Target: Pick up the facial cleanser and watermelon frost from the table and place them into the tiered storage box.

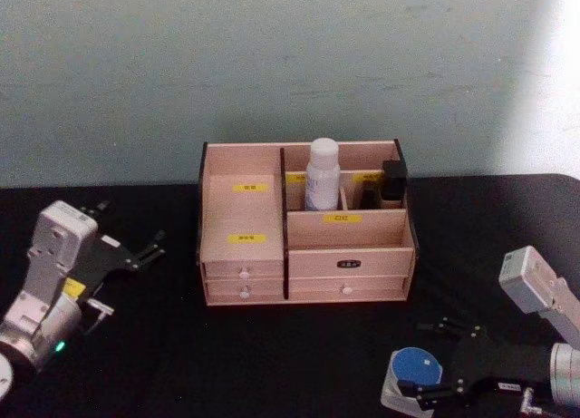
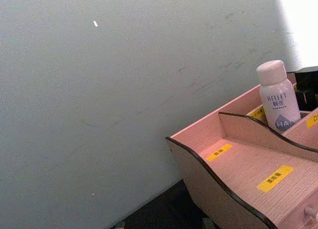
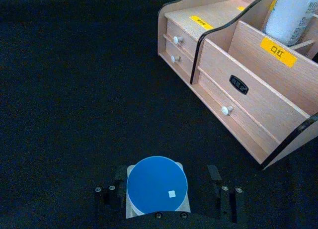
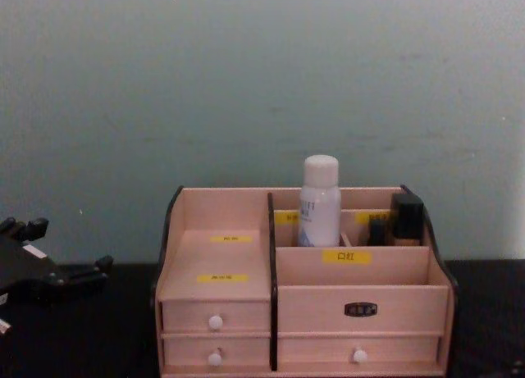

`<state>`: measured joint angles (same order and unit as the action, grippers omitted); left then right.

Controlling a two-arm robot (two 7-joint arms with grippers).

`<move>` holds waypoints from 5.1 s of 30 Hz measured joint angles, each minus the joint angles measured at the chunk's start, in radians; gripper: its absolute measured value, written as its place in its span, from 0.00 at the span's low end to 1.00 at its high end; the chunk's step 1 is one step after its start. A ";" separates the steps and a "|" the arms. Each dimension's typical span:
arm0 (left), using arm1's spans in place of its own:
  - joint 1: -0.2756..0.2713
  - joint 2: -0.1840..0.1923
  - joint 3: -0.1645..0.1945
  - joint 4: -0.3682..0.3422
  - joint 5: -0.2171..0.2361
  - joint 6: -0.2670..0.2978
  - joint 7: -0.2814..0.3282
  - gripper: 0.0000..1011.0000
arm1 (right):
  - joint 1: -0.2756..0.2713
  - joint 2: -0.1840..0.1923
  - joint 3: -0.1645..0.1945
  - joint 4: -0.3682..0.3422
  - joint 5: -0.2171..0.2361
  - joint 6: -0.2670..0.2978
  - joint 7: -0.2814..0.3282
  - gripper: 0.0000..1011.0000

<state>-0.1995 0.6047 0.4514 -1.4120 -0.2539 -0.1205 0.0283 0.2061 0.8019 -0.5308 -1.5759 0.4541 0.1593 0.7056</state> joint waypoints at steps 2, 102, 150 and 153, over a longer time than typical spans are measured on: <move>0.000 0.000 0.000 0.000 0.000 0.000 0.000 0.99 | 0.001 -0.002 -0.001 0.001 -0.002 0.001 -0.001 0.99; 0.000 0.000 0.000 0.000 0.000 0.000 0.000 0.99 | 0.007 -0.010 -0.009 0.014 -0.016 0.001 -0.002 0.71; 0.000 0.000 0.000 0.000 0.000 0.000 0.000 0.99 | 0.104 -0.088 0.012 -0.015 0.012 0.043 -0.055 0.71; 0.000 0.000 0.000 0.000 0.000 0.000 0.000 0.99 | 0.125 -0.101 0.006 -0.012 0.011 0.047 -0.056 0.71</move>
<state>-0.1995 0.6047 0.4514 -1.4120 -0.2539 -0.1205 0.0283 0.3312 0.7006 -0.5243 -1.5875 0.4654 0.2058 0.6494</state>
